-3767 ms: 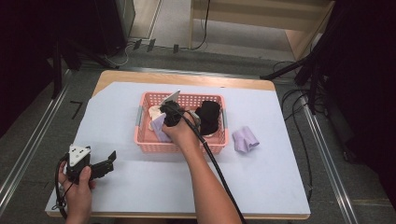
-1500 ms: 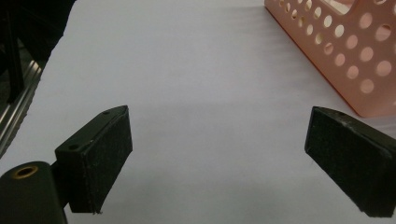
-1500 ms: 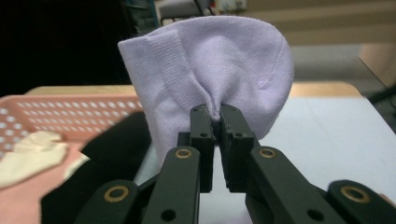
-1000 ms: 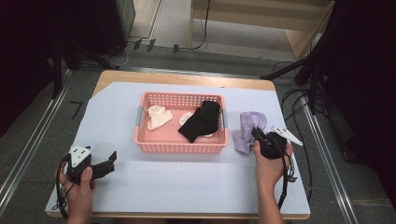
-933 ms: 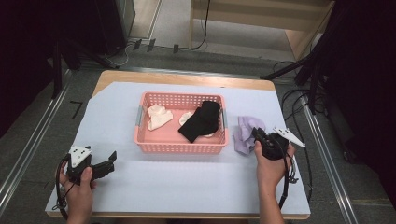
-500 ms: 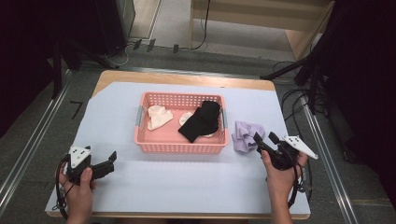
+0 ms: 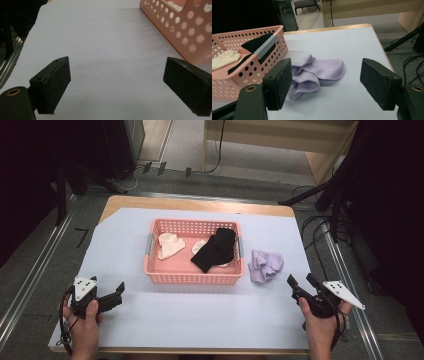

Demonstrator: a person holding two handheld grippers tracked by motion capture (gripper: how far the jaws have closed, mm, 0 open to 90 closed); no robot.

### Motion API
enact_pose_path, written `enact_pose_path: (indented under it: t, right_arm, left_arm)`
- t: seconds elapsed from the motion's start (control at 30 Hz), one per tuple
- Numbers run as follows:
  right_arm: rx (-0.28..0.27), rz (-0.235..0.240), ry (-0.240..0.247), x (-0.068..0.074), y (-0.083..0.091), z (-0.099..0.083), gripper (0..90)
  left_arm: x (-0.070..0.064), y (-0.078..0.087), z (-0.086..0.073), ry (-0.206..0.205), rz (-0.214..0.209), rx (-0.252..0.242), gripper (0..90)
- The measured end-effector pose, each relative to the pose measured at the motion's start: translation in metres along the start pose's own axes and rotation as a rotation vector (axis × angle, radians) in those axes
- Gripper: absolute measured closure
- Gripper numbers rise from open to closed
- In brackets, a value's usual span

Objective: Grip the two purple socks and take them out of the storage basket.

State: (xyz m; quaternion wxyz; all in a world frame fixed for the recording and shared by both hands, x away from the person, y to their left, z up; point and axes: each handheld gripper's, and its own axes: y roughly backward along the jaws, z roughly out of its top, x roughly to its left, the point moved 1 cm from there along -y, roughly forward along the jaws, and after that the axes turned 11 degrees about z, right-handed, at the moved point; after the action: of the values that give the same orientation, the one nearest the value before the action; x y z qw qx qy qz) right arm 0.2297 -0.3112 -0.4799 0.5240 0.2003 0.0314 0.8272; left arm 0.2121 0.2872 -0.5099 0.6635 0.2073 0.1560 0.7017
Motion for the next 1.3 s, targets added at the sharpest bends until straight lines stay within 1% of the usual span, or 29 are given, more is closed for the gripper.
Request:
enact_pose_path:
  t: [0.1,0.13,0.2,0.23,0.27,0.3,0.33,0.37,0.5,0.53,0.57,0.6,0.67,0.7,0.73,0.8,0.9,0.97,1.0,1.03,1.1,1.2,1.23,1.3]
  right_arm:
    - [-0.003,-0.017,-0.007,-0.008,0.012,-0.003,24.4]
    - [-0.004,-0.016,-0.008,-0.010,0.015,-0.004,23.2]
    - [0.003,-0.025,-0.003,-0.015,0.021,-0.008,22.1]
    - [0.008,-0.032,0.003,-0.018,0.024,-0.009,21.4]
    - [0.013,-0.037,0.001,-0.021,0.027,-0.012,21.1]
    - [0.021,-0.046,-0.001,-0.024,0.032,-0.014,20.5]
    - [0.020,-0.045,0.000,-0.026,0.034,-0.016,19.9]
    - [0.019,-0.049,-0.007,-0.029,0.037,-0.018,19.7]
    - [0.025,-0.081,-0.048,-0.039,0.046,-0.026,19.7]
    - [0.026,-0.086,-0.045,-0.041,0.047,-0.028,19.5]
    - [0.025,-0.090,-0.053,-0.041,0.047,-0.030,19.1]
    - [0.026,-0.094,-0.047,-0.043,0.048,-0.031,18.9]
    - [0.024,-0.103,-0.053,-0.043,0.046,-0.035,18.8]
    - [0.032,-0.108,-0.059,-0.043,0.045,-0.037,18.9]
    - [0.029,-0.107,-0.048,-0.044,0.043,-0.039,18.9]
    - [0.031,-0.106,-0.065,-0.044,0.039,-0.044,19.8]
    - [0.050,-0.123,-0.071,-0.043,0.035,-0.051,21.7]
    - [0.062,-0.122,-0.067,-0.042,0.033,-0.053,22.1]
    - [0.059,-0.126,-0.065,-0.042,0.033,-0.052,22.2]
    - [0.049,-0.117,-0.070,-0.041,0.033,-0.053,22.3]
    - [0.061,-0.124,-0.070,-0.039,0.032,-0.054,22.5]
    - [0.074,-0.132,-0.029,-0.036,0.029,-0.054,22.3]
    - [0.082,-0.132,-0.029,-0.034,0.028,-0.055,22.1]
    - [0.082,-0.138,-0.002,-0.032,0.027,-0.055,22.0]
  left_arm:
    - [0.000,0.000,0.000,-0.002,-0.001,-0.004,8.2]
    - [0.000,0.001,0.000,-0.002,-0.001,-0.006,8.2]
    - [-0.001,0.000,0.000,0.001,0.000,-0.011,8.3]
    - [-0.001,0.001,0.000,-0.002,0.003,-0.010,8.2]
    - [-0.001,0.001,0.000,-0.009,0.002,-0.010,8.2]
    - [-0.001,0.001,0.000,-0.007,-0.002,-0.013,8.2]
    - [-0.002,0.001,-0.001,-0.010,-0.003,-0.019,8.2]
    - [-0.001,0.002,0.000,-0.016,-0.003,-0.015,8.2]
    - [-0.002,0.002,-0.001,-0.011,-0.001,-0.020,8.2]
    - [-0.002,0.002,-0.001,-0.013,-0.004,-0.017,8.3]
    - [-0.002,0.002,-0.001,-0.012,-0.004,-0.018,8.3]
    - [-0.002,0.002,-0.001,-0.011,-0.004,-0.021,8.3]
    - [-0.002,0.003,-0.001,-0.008,-0.008,-0.025,8.2]
    - [-0.002,0.003,-0.001,-0.008,-0.009,-0.027,8.3]
    - [-0.002,0.003,-0.001,-0.008,-0.009,-0.026,8.3]
    - [-0.002,0.003,-0.001,-0.009,-0.009,-0.025,8.3]
    - [-0.002,0.003,-0.001,-0.008,-0.010,-0.026,8.3]
    - [-0.002,0.002,-0.001,-0.009,-0.012,-0.026,8.3]
    - [-0.001,0.003,-0.001,-0.013,-0.012,-0.022,8.3]
    - [-0.002,0.002,-0.001,-0.011,-0.012,-0.024,8.3]
    - [-0.002,0.002,-0.001,-0.016,-0.012,-0.018,8.3]
    - [-0.002,0.002,-0.001,-0.016,-0.012,-0.019,8.3]
    - [-0.002,0.002,-0.001,-0.015,-0.012,-0.019,8.3]
    - [-0.002,0.002,-0.001,-0.014,-0.012,-0.019,8.2]
